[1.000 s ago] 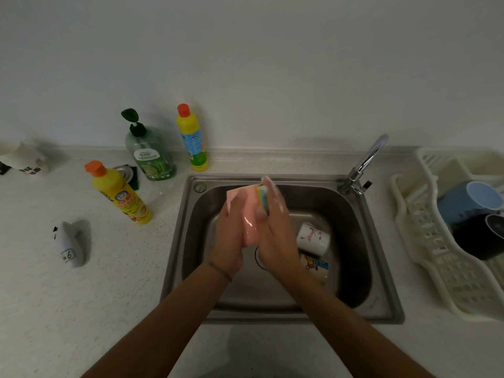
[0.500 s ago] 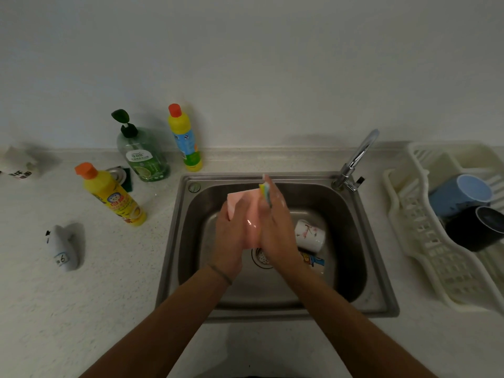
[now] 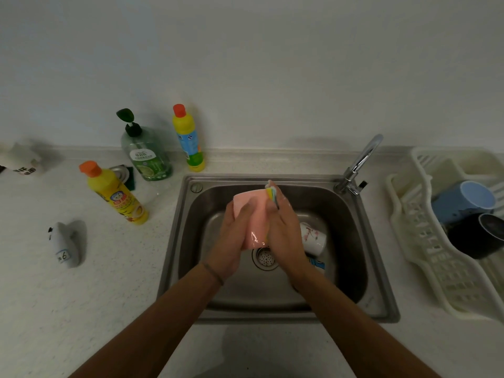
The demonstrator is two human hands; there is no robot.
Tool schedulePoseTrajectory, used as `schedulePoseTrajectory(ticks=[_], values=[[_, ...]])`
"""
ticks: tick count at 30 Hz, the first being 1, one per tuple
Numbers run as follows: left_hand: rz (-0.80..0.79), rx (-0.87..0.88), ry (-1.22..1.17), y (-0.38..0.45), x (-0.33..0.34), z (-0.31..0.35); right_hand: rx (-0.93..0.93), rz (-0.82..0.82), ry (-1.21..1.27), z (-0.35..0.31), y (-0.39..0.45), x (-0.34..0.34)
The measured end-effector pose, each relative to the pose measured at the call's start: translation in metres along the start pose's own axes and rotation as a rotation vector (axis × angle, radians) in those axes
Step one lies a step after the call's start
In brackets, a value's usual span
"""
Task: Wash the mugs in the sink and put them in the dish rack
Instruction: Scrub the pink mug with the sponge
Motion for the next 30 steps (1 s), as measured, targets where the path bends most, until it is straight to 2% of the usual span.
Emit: schedulePoseTrajectory(ticks=[2, 5, 8, 11, 14, 16, 21, 24, 26, 30], values=[[0.007, 0.006, -0.03, 0.0, 0.0, 0.001, 0.052, -0.033, 0.06, 0.003, 0.001, 0.001], [0.071, 0.051, -0.009, -0.002, 0.003, -0.002, 0.076, 0.0, -0.002, 0.0, -0.002, 0.004], [0.168, 0.084, -0.008, -0.001, 0.006, -0.001, -0.086, 0.048, -0.111, -0.008, -0.027, 0.016], [0.171, 0.092, 0.013, 0.0, 0.004, -0.001, -0.192, 0.055, -0.277, -0.006, -0.038, 0.024], [0.167, 0.108, 0.044, -0.005, 0.006, -0.006, -0.02, 0.037, -0.109, -0.006, -0.01, 0.012], [0.177, 0.121, 0.046, -0.004, 0.009, -0.005, 0.018, 0.069, -0.088, -0.006, 0.001, 0.009], [0.227, 0.132, -0.009, 0.001, 0.004, 0.007, -0.222, 0.06, -0.206, -0.003, -0.032, 0.034], [0.231, 0.141, 0.011, -0.004, 0.006, 0.0, -0.012, 0.046, -0.08, 0.001, -0.005, 0.018], [0.236, 0.133, -0.001, -0.003, 0.008, -0.001, 0.03, 0.061, -0.078, -0.002, 0.0, 0.016], [0.28, 0.15, -0.023, 0.006, 0.002, 0.005, -0.24, 0.052, -0.288, -0.004, -0.033, 0.036]])
Point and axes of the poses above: each hand's wrist, its own y-axis towards the middle knuckle, its own x-axis out of the palm, z = x × y, the point moved 2 cm from there along y, towards the middle knuckle, and after that the axes turned 6 degrees about -y, right-handed, at the moved point
